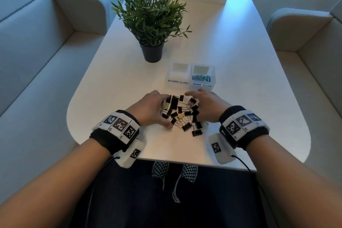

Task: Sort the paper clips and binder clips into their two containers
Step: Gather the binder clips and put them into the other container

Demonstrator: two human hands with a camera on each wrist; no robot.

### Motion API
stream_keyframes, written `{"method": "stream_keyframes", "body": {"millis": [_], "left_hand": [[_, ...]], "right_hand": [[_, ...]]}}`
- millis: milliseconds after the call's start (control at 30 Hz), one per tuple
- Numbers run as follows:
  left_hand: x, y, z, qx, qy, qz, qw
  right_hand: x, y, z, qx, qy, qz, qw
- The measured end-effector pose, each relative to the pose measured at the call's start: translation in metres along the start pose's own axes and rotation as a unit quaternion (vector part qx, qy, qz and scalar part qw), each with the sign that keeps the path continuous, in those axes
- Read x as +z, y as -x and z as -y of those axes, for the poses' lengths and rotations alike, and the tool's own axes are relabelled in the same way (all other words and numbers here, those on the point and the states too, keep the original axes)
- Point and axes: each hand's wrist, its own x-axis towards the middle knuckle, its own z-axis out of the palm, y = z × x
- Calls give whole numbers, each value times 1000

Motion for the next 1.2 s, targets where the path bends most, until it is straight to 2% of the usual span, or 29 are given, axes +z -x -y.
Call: {"method": "stream_keyframes", "body": {"millis": [167, 400, 600, 833, 1033, 1200], "left_hand": [[-7, -1, -1, -18, -2, -69, 997], [-4, -21, -25, 34, -99, -33, 994], [-3, -25, -27, 34, -136, -48, 989], [-6, -27, -27, -8, -43, -82, 996], [-11, -19, -24, 4, 9, -99, 995], [-32, -16, -30, 13, 59, -163, 985]], "right_hand": [[-1, 10, -10, 2, -12, -30, 999], [10, 2, -6, 5, -58, -91, 994], [12, 3, -10, 2, -96, -132, 987], [10, 4, -14, -1, -126, -175, 976], [-24, -15, 7, -42, -159, -276, 947], [-42, -56, 32, -39, -151, -274, 949]]}}
